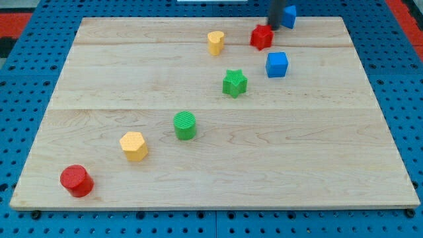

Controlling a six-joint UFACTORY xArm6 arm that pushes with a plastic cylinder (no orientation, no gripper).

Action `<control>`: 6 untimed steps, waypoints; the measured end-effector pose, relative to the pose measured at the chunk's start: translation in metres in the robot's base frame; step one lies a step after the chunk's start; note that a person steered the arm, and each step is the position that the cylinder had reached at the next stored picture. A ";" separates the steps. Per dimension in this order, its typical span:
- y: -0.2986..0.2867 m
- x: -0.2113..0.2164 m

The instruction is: Move the blue triangle to top center

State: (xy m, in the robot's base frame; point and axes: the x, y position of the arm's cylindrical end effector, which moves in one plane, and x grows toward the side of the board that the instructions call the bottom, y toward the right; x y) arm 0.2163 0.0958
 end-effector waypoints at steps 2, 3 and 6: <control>-0.010 -0.025; 0.008 -0.025; 0.126 0.040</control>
State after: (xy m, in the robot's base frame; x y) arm 0.2567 0.2219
